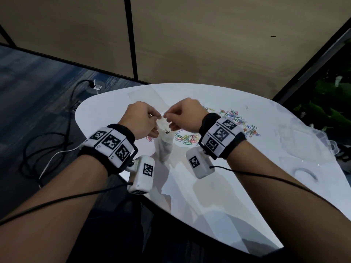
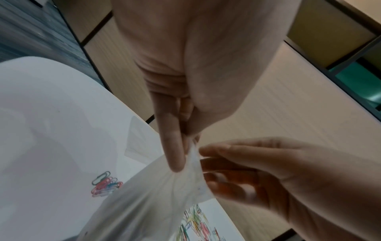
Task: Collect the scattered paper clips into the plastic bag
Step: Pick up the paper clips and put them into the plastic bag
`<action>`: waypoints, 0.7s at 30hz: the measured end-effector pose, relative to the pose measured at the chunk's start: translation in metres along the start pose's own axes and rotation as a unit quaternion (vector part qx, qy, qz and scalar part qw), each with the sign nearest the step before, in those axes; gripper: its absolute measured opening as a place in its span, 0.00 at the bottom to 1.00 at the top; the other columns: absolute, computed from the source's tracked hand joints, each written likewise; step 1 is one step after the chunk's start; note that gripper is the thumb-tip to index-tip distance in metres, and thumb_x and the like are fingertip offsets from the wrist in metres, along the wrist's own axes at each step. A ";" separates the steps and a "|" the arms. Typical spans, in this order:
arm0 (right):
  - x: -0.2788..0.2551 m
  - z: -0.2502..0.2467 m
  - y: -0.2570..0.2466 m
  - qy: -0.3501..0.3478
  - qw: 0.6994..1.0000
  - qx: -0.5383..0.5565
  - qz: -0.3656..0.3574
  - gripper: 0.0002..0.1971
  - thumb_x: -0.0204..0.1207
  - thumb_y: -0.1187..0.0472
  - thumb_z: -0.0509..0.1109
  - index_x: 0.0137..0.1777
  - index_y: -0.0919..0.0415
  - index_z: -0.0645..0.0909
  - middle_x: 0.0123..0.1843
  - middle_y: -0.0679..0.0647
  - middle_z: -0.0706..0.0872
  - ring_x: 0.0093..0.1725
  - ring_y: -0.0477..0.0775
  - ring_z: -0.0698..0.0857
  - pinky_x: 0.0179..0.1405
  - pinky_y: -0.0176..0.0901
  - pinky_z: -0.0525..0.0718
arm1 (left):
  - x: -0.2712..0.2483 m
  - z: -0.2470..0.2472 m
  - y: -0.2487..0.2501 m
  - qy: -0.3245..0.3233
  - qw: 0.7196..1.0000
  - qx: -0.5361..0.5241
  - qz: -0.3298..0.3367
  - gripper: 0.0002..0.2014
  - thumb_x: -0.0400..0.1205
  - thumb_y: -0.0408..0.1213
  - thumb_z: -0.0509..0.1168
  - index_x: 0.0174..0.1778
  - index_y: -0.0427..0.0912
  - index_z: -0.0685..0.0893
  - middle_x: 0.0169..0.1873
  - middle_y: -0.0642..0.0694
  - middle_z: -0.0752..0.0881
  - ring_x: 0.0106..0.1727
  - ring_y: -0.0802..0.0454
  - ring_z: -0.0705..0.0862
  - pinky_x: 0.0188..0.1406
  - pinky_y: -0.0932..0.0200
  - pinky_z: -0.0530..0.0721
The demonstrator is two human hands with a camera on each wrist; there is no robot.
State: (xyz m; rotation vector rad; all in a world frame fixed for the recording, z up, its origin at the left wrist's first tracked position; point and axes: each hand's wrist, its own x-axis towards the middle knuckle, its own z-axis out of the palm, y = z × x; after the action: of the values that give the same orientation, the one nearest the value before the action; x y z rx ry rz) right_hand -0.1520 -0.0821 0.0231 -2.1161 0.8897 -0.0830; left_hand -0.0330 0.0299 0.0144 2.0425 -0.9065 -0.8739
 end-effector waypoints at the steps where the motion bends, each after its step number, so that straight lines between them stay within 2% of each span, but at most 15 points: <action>1: 0.003 -0.006 0.001 0.019 0.998 0.064 0.005 0.08 0.81 0.64 0.68 0.49 0.65 0.89 0.41 0.60 0.92 0.39 0.54 0.93 0.44 0.47 0.92 | 0.000 -0.006 -0.003 0.010 1.000 -0.004 0.000 0.10 0.87 0.24 0.60 0.55 0.30 0.88 0.35 0.34 0.88 0.35 0.36 0.93 0.38 0.49 0.95; 3: 0.012 -0.012 0.007 0.059 0.986 0.153 0.017 0.09 0.81 0.68 0.65 0.49 0.66 0.88 0.44 0.64 0.91 0.39 0.58 0.91 0.40 0.48 0.92 | 0.001 -0.019 -0.010 0.032 0.999 -0.021 -0.004 0.10 0.87 0.23 0.60 0.54 0.31 0.88 0.35 0.34 0.87 0.30 0.41 0.91 0.32 0.57 0.93; 4: 0.019 -0.011 0.015 0.074 0.987 0.140 0.024 0.10 0.82 0.69 0.64 0.51 0.65 0.88 0.46 0.64 0.91 0.41 0.59 0.91 0.42 0.49 0.92 | 0.002 -0.025 -0.014 0.042 0.999 -0.030 -0.006 0.10 0.87 0.23 0.60 0.54 0.31 0.88 0.35 0.33 0.86 0.29 0.43 0.91 0.30 0.59 0.93; 5: 0.027 -0.006 0.023 0.077 0.994 0.075 0.030 0.12 0.82 0.68 0.62 0.54 0.62 0.88 0.51 0.62 0.91 0.44 0.59 0.90 0.47 0.50 0.92 | 0.002 -0.031 -0.017 0.050 0.998 -0.039 -0.007 0.10 0.87 0.23 0.61 0.54 0.31 0.88 0.36 0.33 0.86 0.29 0.43 0.90 0.29 0.61 0.92; 7: 0.043 0.014 0.041 0.045 0.992 -0.116 0.028 0.16 0.83 0.64 0.61 0.66 0.54 0.84 0.65 0.57 0.87 0.59 0.57 0.87 0.63 0.48 0.85 | 0.005 -0.042 -0.023 0.065 0.997 -0.049 -0.009 0.09 0.87 0.24 0.61 0.53 0.32 0.88 0.34 0.34 0.87 0.26 0.47 0.91 0.29 0.61 0.92; 9: 0.054 0.046 0.051 -0.025 0.973 -0.228 -0.002 0.22 0.84 0.61 0.59 0.78 0.51 0.72 0.80 0.54 0.72 0.77 0.56 0.74 0.76 0.48 0.71 | 0.009 -0.049 -0.029 0.085 0.996 -0.036 -0.013 0.10 0.87 0.24 0.61 0.52 0.34 0.88 0.32 0.36 0.88 0.24 0.51 0.91 0.32 0.57 0.94; 10: 0.059 0.063 0.053 -0.056 0.960 -0.271 -0.033 0.25 0.85 0.60 0.58 0.82 0.51 0.65 0.85 0.53 0.64 0.82 0.57 0.66 0.81 0.52 0.65 | 0.012 -0.052 -0.032 0.096 0.995 -0.025 -0.016 0.10 0.87 0.25 0.61 0.52 0.35 0.88 0.31 0.37 0.88 0.25 0.49 0.91 0.35 0.54 0.95; 12: 0.065 0.097 0.055 -0.094 0.923 -0.362 -0.086 0.28 0.86 0.55 0.56 0.85 0.51 0.56 0.88 0.54 0.53 0.86 0.59 0.56 0.83 0.60 0.58 | 0.016 -0.056 -0.038 0.109 0.994 -0.014 -0.024 0.10 0.87 0.25 0.61 0.52 0.35 0.88 0.31 0.36 0.89 0.31 0.41 0.93 0.43 0.45 0.95; 15: 0.066 0.133 0.064 -0.134 0.876 -0.449 -0.118 0.31 0.85 0.49 0.56 0.86 0.51 0.52 0.88 0.54 0.50 0.86 0.63 0.54 0.81 0.67 0.56 | 0.019 -0.057 -0.044 0.119 0.992 -0.004 -0.042 0.10 0.87 0.25 0.62 0.53 0.34 0.89 0.32 0.34 0.89 0.35 0.37 0.93 0.47 0.43 0.94; 19: 0.056 0.126 0.089 -0.116 0.860 -0.483 -0.118 0.30 0.87 0.47 0.48 0.86 0.52 0.46 0.89 0.51 0.46 0.87 0.63 0.47 0.80 0.74 0.48 | 0.019 -0.055 -0.046 0.113 0.992 0.005 -0.056 0.09 0.87 0.26 0.62 0.53 0.34 0.89 0.32 0.36 0.88 0.36 0.36 0.93 0.47 0.44 0.94; 21: 0.053 0.111 0.105 -0.101 0.859 -0.496 -0.080 0.30 0.87 0.51 0.50 0.86 0.53 0.45 0.89 0.50 0.45 0.87 0.65 0.46 0.80 0.76 0.48 | 0.019 -0.052 -0.043 0.104 0.993 0.008 -0.055 0.09 0.87 0.26 0.62 0.54 0.34 0.89 0.34 0.35 0.89 0.36 0.36 0.93 0.46 0.46 0.94</action>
State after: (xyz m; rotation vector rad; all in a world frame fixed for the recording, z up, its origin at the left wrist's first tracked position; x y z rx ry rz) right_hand -0.1331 -0.0843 -0.1375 -3.0662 0.6762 0.6380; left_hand 0.0317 0.0531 -0.0001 2.1665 -0.6950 -0.6966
